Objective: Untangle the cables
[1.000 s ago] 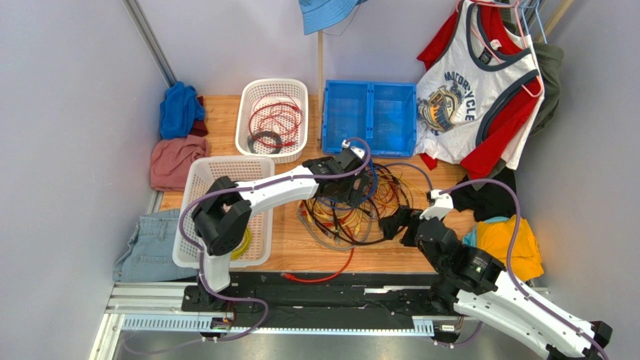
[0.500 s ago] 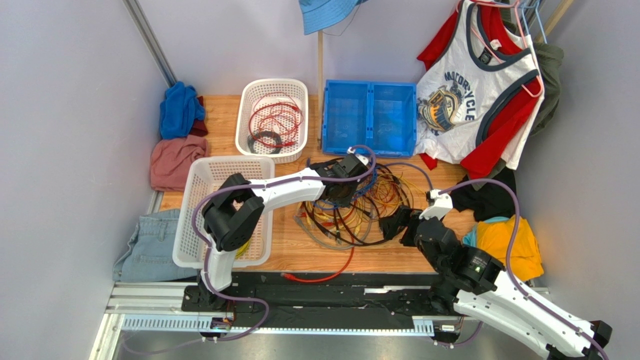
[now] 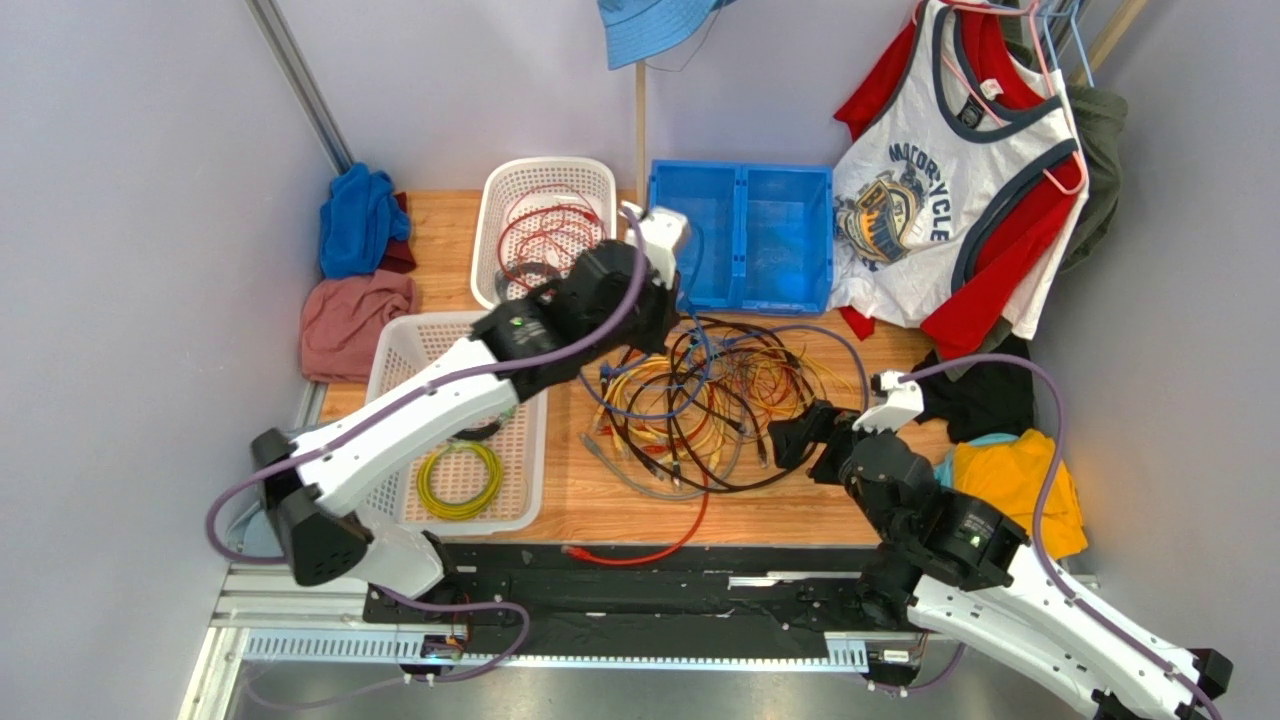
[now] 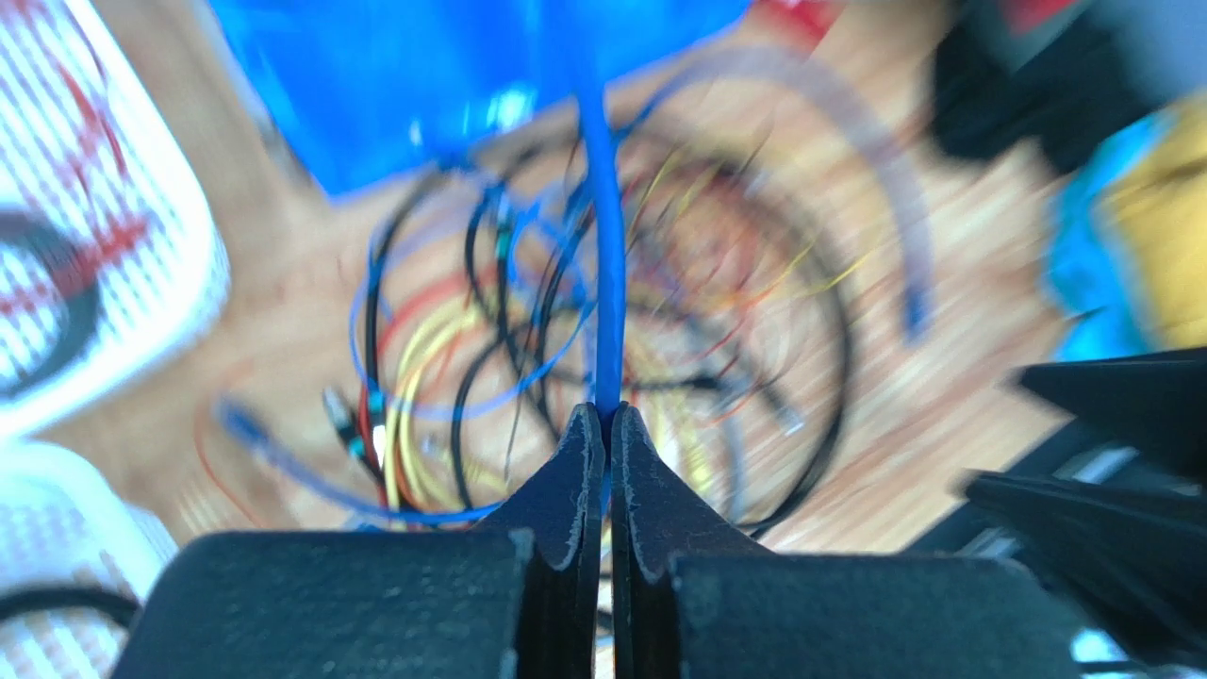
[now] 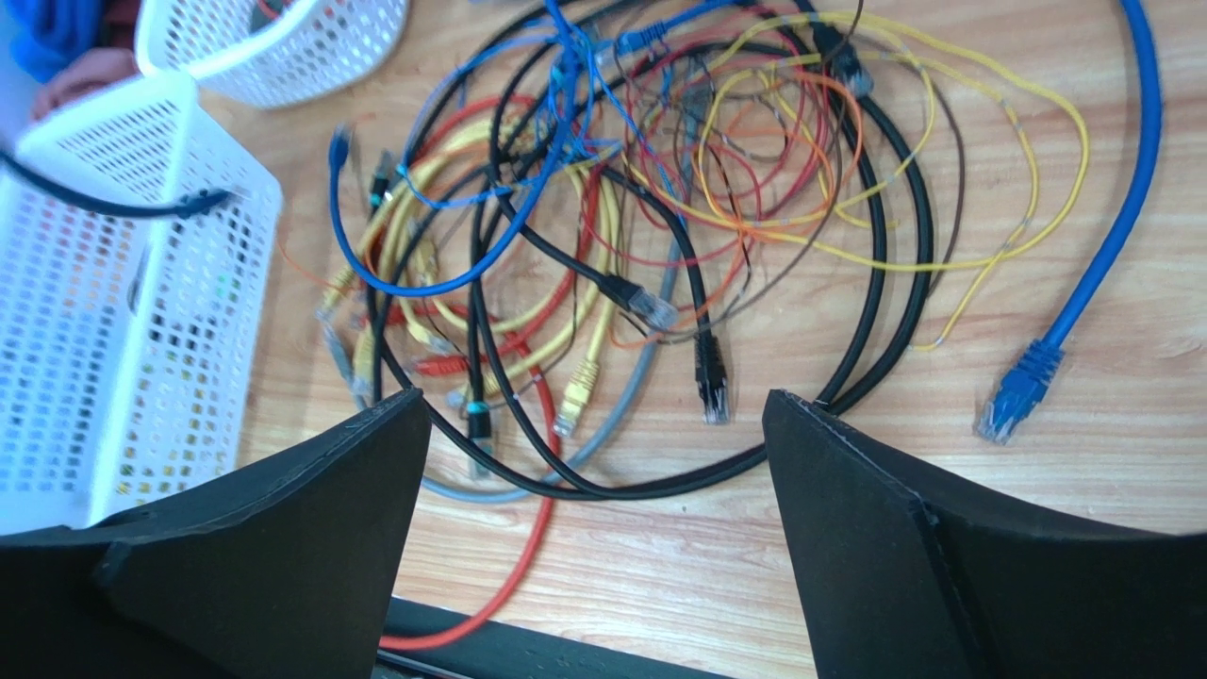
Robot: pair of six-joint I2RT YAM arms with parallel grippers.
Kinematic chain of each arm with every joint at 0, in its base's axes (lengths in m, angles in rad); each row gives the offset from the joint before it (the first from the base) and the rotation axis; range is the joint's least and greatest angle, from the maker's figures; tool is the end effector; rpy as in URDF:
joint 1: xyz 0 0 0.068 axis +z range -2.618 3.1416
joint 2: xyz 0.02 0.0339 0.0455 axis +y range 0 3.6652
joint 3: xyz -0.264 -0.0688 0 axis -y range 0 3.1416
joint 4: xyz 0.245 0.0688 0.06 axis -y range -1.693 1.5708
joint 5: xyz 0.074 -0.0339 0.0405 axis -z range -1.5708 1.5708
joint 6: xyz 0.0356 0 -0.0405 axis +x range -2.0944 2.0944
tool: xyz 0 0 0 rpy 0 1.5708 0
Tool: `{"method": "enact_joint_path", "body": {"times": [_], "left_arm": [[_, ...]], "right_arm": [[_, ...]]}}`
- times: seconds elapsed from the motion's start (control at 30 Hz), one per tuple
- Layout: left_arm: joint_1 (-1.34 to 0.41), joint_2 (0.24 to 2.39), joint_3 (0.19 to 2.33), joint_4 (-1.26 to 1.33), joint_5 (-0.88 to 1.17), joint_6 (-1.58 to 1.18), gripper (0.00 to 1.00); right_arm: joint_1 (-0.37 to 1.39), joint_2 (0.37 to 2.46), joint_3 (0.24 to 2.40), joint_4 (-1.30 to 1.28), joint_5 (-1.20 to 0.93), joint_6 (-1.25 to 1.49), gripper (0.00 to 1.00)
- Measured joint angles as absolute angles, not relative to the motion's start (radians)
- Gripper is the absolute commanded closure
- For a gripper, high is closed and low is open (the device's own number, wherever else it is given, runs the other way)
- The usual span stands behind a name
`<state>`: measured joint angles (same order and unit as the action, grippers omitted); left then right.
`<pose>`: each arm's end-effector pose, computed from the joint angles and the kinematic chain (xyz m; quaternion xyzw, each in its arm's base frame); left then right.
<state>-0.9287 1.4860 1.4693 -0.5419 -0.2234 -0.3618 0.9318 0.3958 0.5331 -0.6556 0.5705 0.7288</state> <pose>0.2074 -0.2642 0.3748 0.1912 0.8496 -0.2118 0.4435 0.0758 0.0698 0.2567 0.0565 0.8398 0.1916 0.5048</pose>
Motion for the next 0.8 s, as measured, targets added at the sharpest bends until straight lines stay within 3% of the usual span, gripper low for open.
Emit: {"method": "enact_joint_path", "body": {"times": [0.33,0.6,0.8], "left_arm": [[-0.928,1.367,1.850,-0.573,-0.083,-0.315,1.00],[-0.928,1.384,1.745,-0.573,-0.099,-0.320,1.00],[-0.926,1.633,1.742,-0.623,-0.194,-0.338,1.00]], "right_arm": [[0.932,0.330,0.607,-0.611,0.630,0.680,0.18],[0.932,0.327,0.670,-0.593,0.590,0.638,0.16],[0.932,0.277,0.657,-0.651,0.586,0.655,0.16]]}}
